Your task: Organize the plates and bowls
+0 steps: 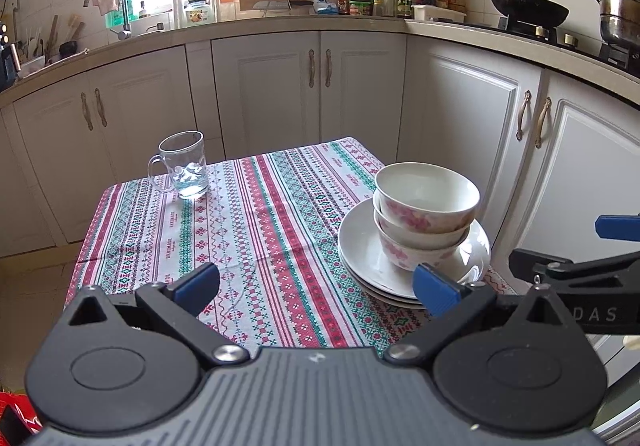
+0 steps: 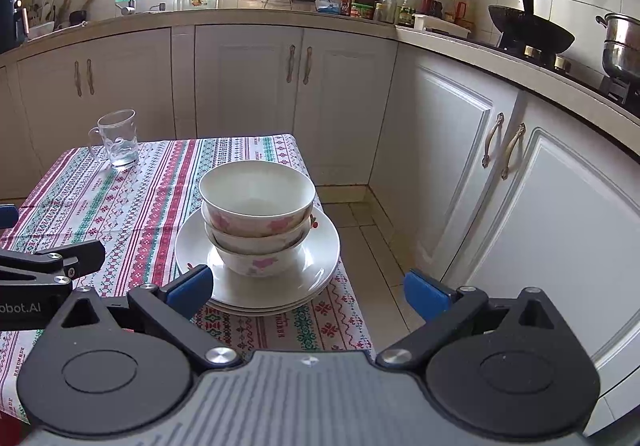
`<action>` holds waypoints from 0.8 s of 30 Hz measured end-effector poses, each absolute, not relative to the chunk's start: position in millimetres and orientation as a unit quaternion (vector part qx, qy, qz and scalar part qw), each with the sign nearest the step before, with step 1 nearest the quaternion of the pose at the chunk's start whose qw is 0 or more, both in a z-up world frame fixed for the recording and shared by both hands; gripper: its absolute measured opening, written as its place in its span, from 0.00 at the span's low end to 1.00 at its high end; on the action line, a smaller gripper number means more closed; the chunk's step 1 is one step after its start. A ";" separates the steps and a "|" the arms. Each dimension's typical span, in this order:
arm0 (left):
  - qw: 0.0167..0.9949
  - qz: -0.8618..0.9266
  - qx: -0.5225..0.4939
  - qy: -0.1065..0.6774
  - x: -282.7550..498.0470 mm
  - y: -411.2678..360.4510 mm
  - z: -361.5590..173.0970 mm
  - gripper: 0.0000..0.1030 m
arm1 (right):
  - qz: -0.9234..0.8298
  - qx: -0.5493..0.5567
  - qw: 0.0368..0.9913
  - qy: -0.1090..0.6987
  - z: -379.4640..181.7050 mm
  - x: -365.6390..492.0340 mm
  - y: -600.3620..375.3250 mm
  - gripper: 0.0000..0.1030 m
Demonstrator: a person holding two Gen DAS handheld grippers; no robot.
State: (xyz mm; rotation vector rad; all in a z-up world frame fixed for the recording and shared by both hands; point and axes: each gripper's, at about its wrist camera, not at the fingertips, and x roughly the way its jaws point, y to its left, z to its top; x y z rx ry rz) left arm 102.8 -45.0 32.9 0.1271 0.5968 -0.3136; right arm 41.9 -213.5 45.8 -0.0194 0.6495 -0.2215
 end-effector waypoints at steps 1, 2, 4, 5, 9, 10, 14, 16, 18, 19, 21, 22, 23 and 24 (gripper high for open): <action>0.942 -0.153 0.062 0.293 103.0 -45.0 32.9 0.99 | -0.109 -0.009 0.942 0.318 46.0 41.7 -213.6 1.00; 0.942 -0.153 0.063 0.293 102.8 -45.3 32.8 0.99 | -0.109 -0.010 0.942 0.318 46.0 41.6 -213.5 1.00; 0.942 -0.152 0.063 0.293 102.5 -45.4 32.8 0.99 | -0.109 -0.011 0.942 0.319 46.2 41.6 -213.2 1.00; 0.942 -0.152 0.063 0.294 102.5 -45.6 32.7 0.99 | -0.110 -0.011 0.942 0.318 46.2 41.5 -212.9 1.00; 0.942 -0.152 0.063 0.294 102.8 -45.7 32.9 0.99 | -0.110 -0.012 0.941 0.319 45.9 41.9 -212.4 1.00; 0.942 -0.152 0.062 0.294 103.0 -45.5 33.1 0.99 | -0.110 -0.012 0.941 0.319 45.9 41.9 -212.4 1.00; 0.942 -0.152 0.062 0.294 102.7 -45.5 33.2 0.99 | -0.111 -0.012 0.941 0.319 46.1 41.9 -212.3 1.00; 0.941 -0.152 0.062 0.294 102.8 -45.1 33.3 0.99 | -0.111 -0.013 0.941 0.318 46.4 41.6 -211.9 1.00; 0.942 -0.152 0.062 0.294 103.0 -45.2 33.3 0.99 | -0.111 -0.013 0.942 0.318 46.5 41.4 -211.9 1.00; 0.941 -0.152 0.061 0.295 102.9 -45.2 33.3 0.99 | -0.111 -0.013 0.942 0.318 46.7 41.3 -211.8 1.00; 0.942 -0.152 0.062 0.294 102.9 -45.1 33.4 0.99 | -0.112 -0.014 0.942 0.317 46.9 41.1 -211.7 1.00; 0.942 -0.152 0.062 0.294 102.7 -45.1 33.5 0.99 | -0.112 -0.014 0.942 0.317 47.1 40.9 -211.8 1.00; 0.942 -0.152 0.061 0.294 102.7 -44.8 33.7 0.99 | -0.112 -0.014 0.942 0.317 47.4 40.7 -212.1 1.00; 0.942 -0.152 0.061 0.294 102.7 -44.7 33.8 0.99 | -0.112 -0.014 0.942 0.317 47.2 40.7 -211.9 1.00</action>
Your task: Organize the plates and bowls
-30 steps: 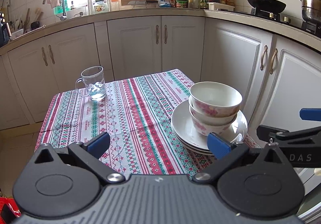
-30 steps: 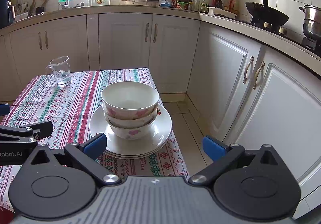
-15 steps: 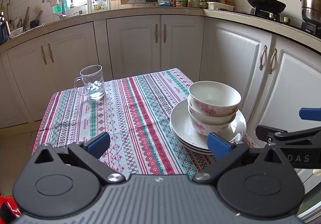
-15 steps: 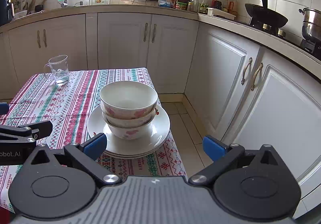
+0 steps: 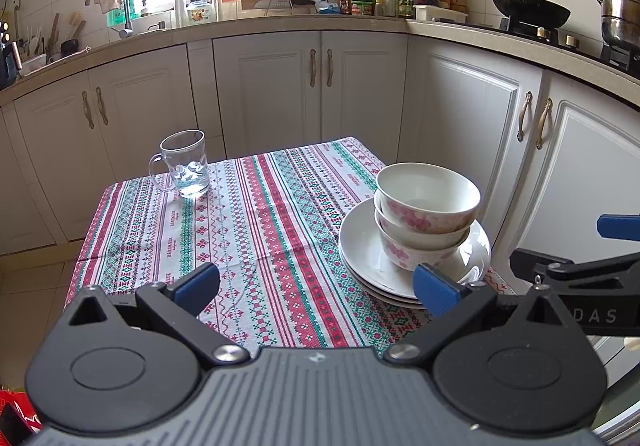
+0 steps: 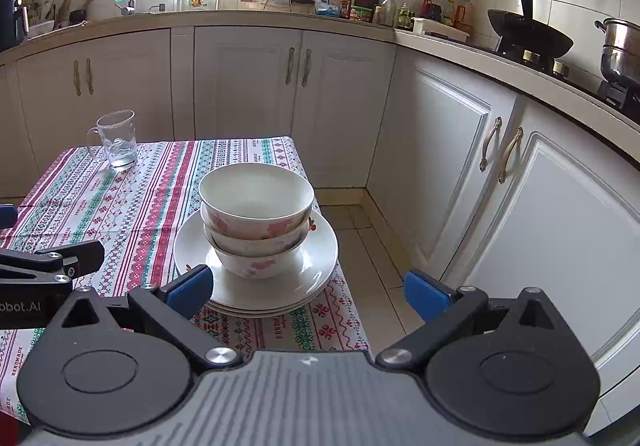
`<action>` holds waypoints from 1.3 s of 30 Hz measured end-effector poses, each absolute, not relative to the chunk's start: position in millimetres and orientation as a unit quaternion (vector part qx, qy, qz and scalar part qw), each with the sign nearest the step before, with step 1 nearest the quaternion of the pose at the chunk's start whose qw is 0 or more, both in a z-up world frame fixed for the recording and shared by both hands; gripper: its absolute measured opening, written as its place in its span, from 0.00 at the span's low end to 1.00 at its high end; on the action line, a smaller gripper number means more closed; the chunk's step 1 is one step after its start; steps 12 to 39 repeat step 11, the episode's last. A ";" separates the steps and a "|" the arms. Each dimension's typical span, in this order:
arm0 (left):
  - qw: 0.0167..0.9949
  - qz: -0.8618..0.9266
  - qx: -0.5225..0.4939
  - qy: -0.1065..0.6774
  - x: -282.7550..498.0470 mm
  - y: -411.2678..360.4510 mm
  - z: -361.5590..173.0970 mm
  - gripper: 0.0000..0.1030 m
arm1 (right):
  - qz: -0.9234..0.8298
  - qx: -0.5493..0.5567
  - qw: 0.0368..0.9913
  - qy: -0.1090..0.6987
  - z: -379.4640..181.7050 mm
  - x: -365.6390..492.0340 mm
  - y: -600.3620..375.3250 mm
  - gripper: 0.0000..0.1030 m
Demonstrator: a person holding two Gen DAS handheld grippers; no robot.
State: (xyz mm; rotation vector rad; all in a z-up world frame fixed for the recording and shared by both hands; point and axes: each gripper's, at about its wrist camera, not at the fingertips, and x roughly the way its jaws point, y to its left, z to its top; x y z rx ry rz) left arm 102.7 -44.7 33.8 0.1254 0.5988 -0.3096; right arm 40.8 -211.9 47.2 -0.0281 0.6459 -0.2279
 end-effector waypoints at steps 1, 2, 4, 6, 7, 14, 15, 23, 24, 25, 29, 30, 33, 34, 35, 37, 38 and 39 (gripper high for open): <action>0.942 -0.152 0.061 0.294 102.7 -44.7 33.7 0.99 | -0.112 -0.014 0.942 0.317 47.2 40.7 -211.9 1.00; 0.942 -0.152 0.061 0.294 102.6 -44.7 33.7 0.99 | -0.112 -0.015 0.942 0.317 47.3 40.7 -211.8 1.00; 0.942 -0.152 0.061 0.294 102.7 -44.6 33.9 0.99 | -0.112 -0.015 0.942 0.317 47.9 40.8 -211.5 1.00; 0.942 -0.152 0.060 0.294 102.8 -44.1 34.0 0.99 | -0.113 -0.017 0.942 0.317 48.9 40.7 -210.9 1.00; 0.942 -0.151 0.060 0.294 102.8 -44.1 34.1 0.99 | -0.113 -0.018 0.942 0.317 49.1 40.9 -210.9 1.00; 0.941 -0.152 0.060 0.295 103.5 -43.3 33.9 0.99 | -0.113 -0.021 0.942 0.316 50.1 41.6 -209.9 1.00; 0.941 -0.152 0.060 0.295 103.5 -43.3 33.9 0.99 | -0.113 -0.021 0.942 0.316 50.1 41.6 -209.9 1.00; 0.941 -0.152 0.060 0.295 103.5 -43.3 33.9 0.99 | -0.113 -0.021 0.942 0.316 50.1 41.6 -209.9 1.00; 0.941 -0.152 0.060 0.295 103.5 -43.3 33.9 0.99 | -0.113 -0.021 0.942 0.316 50.1 41.6 -209.9 1.00; 0.941 -0.152 0.060 0.295 103.5 -43.3 33.9 0.99 | -0.113 -0.021 0.942 0.316 50.1 41.6 -209.9 1.00; 0.941 -0.152 0.060 0.295 103.5 -43.3 33.9 0.99 | -0.113 -0.021 0.942 0.316 50.1 41.6 -209.9 1.00; 0.941 -0.152 0.060 0.295 103.5 -43.3 33.9 0.99 | -0.113 -0.021 0.942 0.316 50.1 41.6 -209.9 1.00; 0.941 -0.152 0.060 0.295 103.5 -43.3 33.9 0.99 | -0.113 -0.021 0.942 0.316 50.1 41.6 -209.9 1.00; 0.941 -0.152 0.060 0.295 103.5 -43.3 33.9 0.99 | -0.113 -0.021 0.942 0.316 50.1 41.6 -209.9 1.00; 0.941 -0.152 0.060 0.295 103.5 -43.3 33.9 0.99 | -0.113 -0.021 0.942 0.316 50.1 41.6 -209.9 1.00; 0.941 -0.152 0.060 0.295 103.5 -43.3 33.9 0.99 | -0.113 -0.021 0.942 0.316 50.1 41.6 -209.9 1.00; 0.941 -0.152 0.060 0.295 103.5 -43.3 33.9 0.99 | -0.113 -0.021 0.942 0.316 50.1 41.6 -209.9 1.00; 0.941 -0.152 0.060 0.295 103.5 -43.3 33.9 0.99 | -0.113 -0.021 0.942 0.316 50.1 41.6 -209.9 1.00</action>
